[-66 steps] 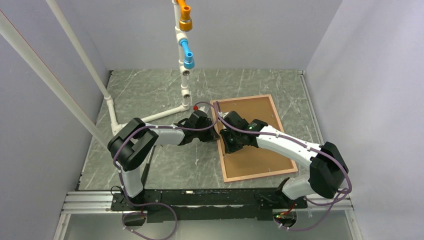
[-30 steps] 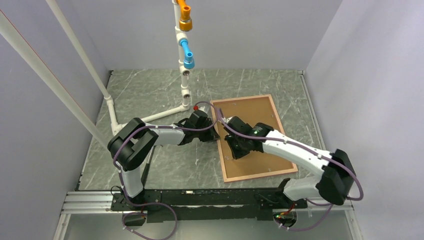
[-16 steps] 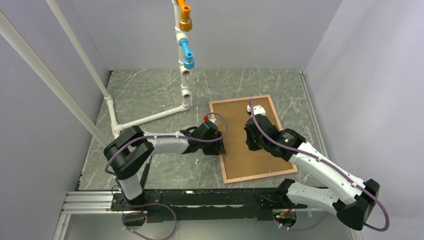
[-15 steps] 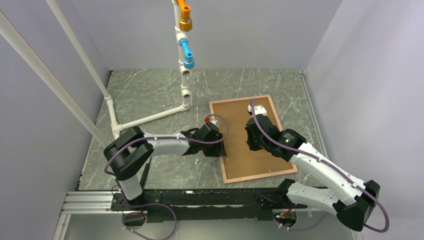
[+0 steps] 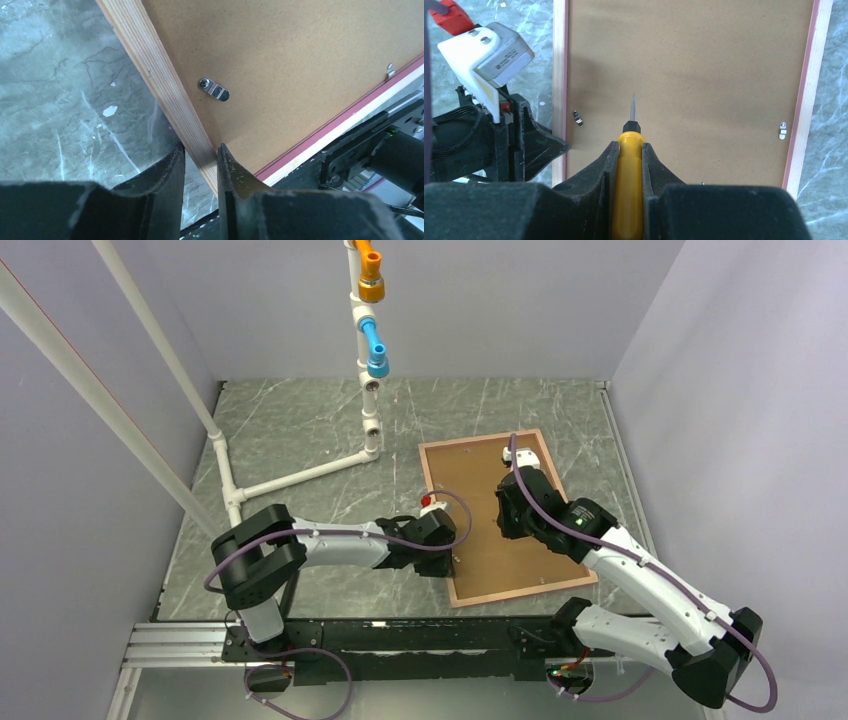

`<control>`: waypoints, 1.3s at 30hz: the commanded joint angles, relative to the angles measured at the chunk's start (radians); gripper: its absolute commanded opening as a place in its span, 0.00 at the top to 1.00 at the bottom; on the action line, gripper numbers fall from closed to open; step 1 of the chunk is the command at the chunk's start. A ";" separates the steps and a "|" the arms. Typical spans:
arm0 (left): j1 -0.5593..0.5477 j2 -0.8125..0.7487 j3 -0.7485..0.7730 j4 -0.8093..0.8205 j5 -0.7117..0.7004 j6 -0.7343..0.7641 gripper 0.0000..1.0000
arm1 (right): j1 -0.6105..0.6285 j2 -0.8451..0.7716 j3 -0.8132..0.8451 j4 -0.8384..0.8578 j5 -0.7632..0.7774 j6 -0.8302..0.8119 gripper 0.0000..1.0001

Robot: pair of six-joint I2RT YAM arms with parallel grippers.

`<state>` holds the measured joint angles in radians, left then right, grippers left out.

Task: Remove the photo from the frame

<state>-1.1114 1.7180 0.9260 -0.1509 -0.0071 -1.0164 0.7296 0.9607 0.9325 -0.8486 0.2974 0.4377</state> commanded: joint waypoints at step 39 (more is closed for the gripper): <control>0.472 0.183 0.413 -0.267 -0.026 1.039 0.39 | -0.005 -0.060 -0.010 0.065 -0.073 0.011 1.00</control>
<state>-0.7074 1.9316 1.3117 -0.3466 -0.0257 0.2581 0.7284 0.9173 0.9291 -0.8360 0.2321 0.4389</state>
